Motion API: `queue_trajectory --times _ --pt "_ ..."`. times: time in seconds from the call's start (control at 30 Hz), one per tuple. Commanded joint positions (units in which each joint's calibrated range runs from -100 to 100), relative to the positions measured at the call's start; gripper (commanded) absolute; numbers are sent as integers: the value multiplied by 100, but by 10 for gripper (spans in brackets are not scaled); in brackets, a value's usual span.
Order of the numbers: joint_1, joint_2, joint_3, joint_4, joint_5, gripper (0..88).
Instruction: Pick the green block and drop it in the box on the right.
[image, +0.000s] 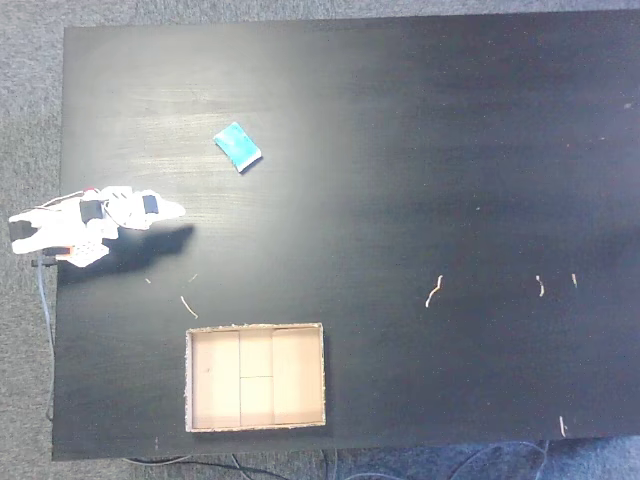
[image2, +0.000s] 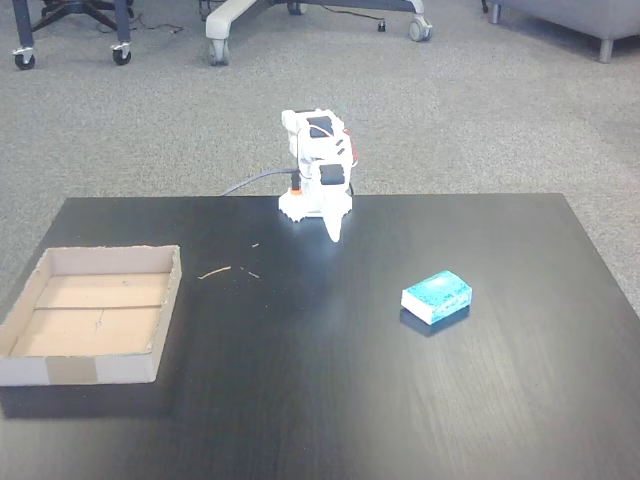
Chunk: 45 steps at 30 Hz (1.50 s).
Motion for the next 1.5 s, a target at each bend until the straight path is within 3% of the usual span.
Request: queue_trajectory --times 0.0,0.37,0.43,0.5,0.57,0.6,0.63,0.73,0.87,0.97,1.13,1.47 --pt "-74 -39 142 -49 44 1" --pt "-159 -39 124 -149 -34 1" --pt "-389 37 -782 99 190 7" --pt "-810 1062 -2496 520 98 86" --pt "-1055 2594 -4327 1189 -313 247" --pt "-1094 3399 -5189 1685 -230 345" --pt "-1132 4102 -5932 2081 -5 392" --pt "-1423 6379 -7555 2816 63 449" --pt "-1507 9326 -9477 3534 352 466" --pt "-1469 10706 -10256 3311 488 473" --pt "-1553 11477 -11100 2659 557 476" --pt "-1937 13585 -12704 2576 659 469"
